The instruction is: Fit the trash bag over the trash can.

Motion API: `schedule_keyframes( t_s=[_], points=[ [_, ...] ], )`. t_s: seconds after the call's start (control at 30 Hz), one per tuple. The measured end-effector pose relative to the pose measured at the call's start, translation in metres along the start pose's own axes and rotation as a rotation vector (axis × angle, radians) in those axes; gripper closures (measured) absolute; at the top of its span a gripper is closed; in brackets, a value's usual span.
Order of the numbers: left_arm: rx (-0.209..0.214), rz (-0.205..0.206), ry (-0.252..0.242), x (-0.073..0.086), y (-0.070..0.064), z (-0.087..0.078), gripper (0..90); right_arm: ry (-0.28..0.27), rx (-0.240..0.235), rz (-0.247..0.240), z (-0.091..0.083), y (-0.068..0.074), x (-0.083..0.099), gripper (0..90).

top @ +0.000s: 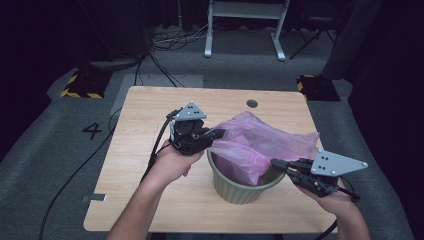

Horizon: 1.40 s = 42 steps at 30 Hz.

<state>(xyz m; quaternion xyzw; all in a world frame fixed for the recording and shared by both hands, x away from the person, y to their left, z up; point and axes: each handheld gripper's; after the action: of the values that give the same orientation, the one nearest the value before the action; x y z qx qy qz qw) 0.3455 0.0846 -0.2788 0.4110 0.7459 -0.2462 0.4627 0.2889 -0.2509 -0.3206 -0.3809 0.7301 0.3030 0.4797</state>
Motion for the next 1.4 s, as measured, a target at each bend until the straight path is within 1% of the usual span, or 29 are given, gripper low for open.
schedule_keyframes(
  t_s=[0.1, 0.13, 0.17, 0.2, 0.27, 0.3, 0.33, 0.37, 0.4, 0.47, 0.5, 0.57, 0.6, 0.63, 0.67, 0.7, 0.77, 0.8, 0.9, 0.93, 1.0, 1.1, 1.13, 1.17, 1.2, 1.23, 1.27, 1.3, 1.4],
  points=[
    [-0.021, -0.009, -0.007, 0.005, 0.002, -0.003, 89.6, 0.0, -0.027, 0.012, -0.003, 0.004, 0.002, 90.0],
    [-0.01, -0.015, -0.015, 0.006, 0.004, -0.005, 89.6, -0.003, -0.046, 0.015, -0.005, 0.006, 0.003, 90.0],
    [-0.014, -0.031, -0.024, 0.011, 0.007, -0.01, 89.5, -0.021, -0.091, 0.031, -0.009, 0.009, 0.005, 90.0],
    [-0.014, -0.031, -0.024, 0.011, 0.007, -0.01, 89.5, -0.021, -0.091, 0.031, -0.009, 0.009, 0.005, 90.0],
    [0.007, -0.046, -0.031, 0.017, 0.008, -0.016, 89.3, -0.028, -0.165, 0.045, -0.015, 0.015, 0.008, 90.0],
    [0.001, -0.049, -0.027, 0.019, 0.007, -0.019, 88.9, -0.02, -0.191, 0.047, -0.016, 0.018, 0.009, 90.0],
    [0.002, -0.055, -0.028, 0.021, 0.007, -0.022, 88.9, -0.02, -0.191, 0.047, -0.016, 0.018, 0.009, 90.0],
    [0.013, -0.057, -0.041, 0.025, 0.005, -0.028, 88.4, -0.011, -0.231, 0.051, -0.019, 0.024, 0.013, 90.0],
    [0.011, -0.054, -0.046, 0.028, 0.003, -0.033, 88.4, -0.011, -0.231, 0.051, -0.019, 0.024, 0.013, 90.0],
    [0.0, -0.054, -0.047, 0.037, 0.001, -0.038, 86.6, 0.033, -0.287, 0.052, -0.017, 0.031, 0.022, 90.0],
    [0.0, -0.054, -0.047, 0.037, 0.001, -0.038, 86.3, 0.033, -0.287, 0.052, -0.017, 0.031, 0.022, 90.0],
    [-0.003, -0.07, -0.035, 0.045, 0.003, -0.037, 86.0, 0.077, -0.299, 0.047, -0.011, 0.035, 0.03, 90.0],
    [-0.002, -0.081, -0.035, 0.048, 0.005, -0.035, 85.7, 0.102, -0.286, 0.034, -0.007, 0.037, 0.037, 90.0],
    [0.005, -0.089, -0.034, 0.052, 0.007, -0.032, 85.4, 0.106, -0.285, 0.036, -0.005, 0.036, 0.042, 90.0],
    [0.009, -0.105, -0.042, 0.055, 0.009, -0.03, 85.4, 0.094, -0.284, 0.042, -0.002, 0.035, 0.049, 90.0],
    [0.013, -0.108, -0.049, 0.058, 0.011, -0.028, 85.4, 0.059, -0.279, 0.029, 0.0, 0.032, 0.059, 90.0],
    [0.016, -0.118, -0.069, 0.063, 0.015, -0.025, 85.4, 0.048, -0.27, 0.036, 0.001, 0.031, 0.063, 90.0],
    [0.018, -0.119, -0.077, 0.065, 0.017, -0.024, 85.4, 0.026, -0.253, 0.062, 0.002, 0.028, 0.068, 90.0],
    [0.024, -0.128, -0.093, 0.072, 0.018, -0.022, 85.4, -0.035, -0.242, 0.113, 0.0, 0.022, 0.078, 90.0],
    [0.021, -0.125, -0.089, 0.075, 0.018, -0.021, 85.4, -0.066, -0.231, 0.152, -0.004, 0.02, 0.083, 90.0],
    [0.028, -0.135, -0.094, 0.079, 0.018, -0.021, 85.4, -0.072, -0.224, 0.164, -0.006, 0.019, 0.085, 90.0],
    [0.034, -0.149, -0.097, 0.083, 0.018, -0.018, 85.4, -0.078, -0.185, 0.228, -0.008, 0.016, 0.091, 90.0],
    [0.04, -0.151, -0.097, 0.084, 0.018, -0.017, 85.4, -0.078, -0.185, 0.228, -0.008, 0.016, 0.091, 90.0],
    [0.041, -0.153, -0.097, 0.085, 0.017, -0.017, 85.4, -0.084, -0.179, 0.247, -0.008, 0.015, 0.093, 90.0],
    [0.036, -0.152, -0.093, 0.086, 0.017, -0.016, 85.4, -0.083, -0.145, 0.278, -0.007, 0.014, 0.096, 90.0],
    [0.037, -0.155, -0.091, 0.087, 0.016, -0.016, 85.4, -0.083, -0.145, 0.278, -0.007, 0.014, 0.096, 90.0],
    [0.039, -0.158, -0.095, 0.088, 0.016, -0.016, 85.4, -0.094, -0.122, 0.329, -0.007, 0.013, 0.098, 90.0],
    [0.035, -0.158, -0.097, 0.089, 0.015, -0.017, 85.4, -0.094, -0.122, 0.329, -0.007, 0.013, 0.098, 90.0],
    [0.029, -0.164, -0.1, 0.094, 0.013, -0.018, 85.4, -0.092, -0.097, 0.37, -0.004, 0.015, 0.104, 90.0]
  ],
)
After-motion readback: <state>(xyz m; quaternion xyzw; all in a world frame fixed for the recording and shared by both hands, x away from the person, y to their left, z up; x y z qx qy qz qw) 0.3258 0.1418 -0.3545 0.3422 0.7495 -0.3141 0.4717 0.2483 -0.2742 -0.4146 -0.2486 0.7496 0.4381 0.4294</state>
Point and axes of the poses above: each handheld gripper's, and its own axes: z roughly forward along the jaws, x roughly out of its underside, y roughly to its left, and after that the axes turned 14 degrees about z, right-handed
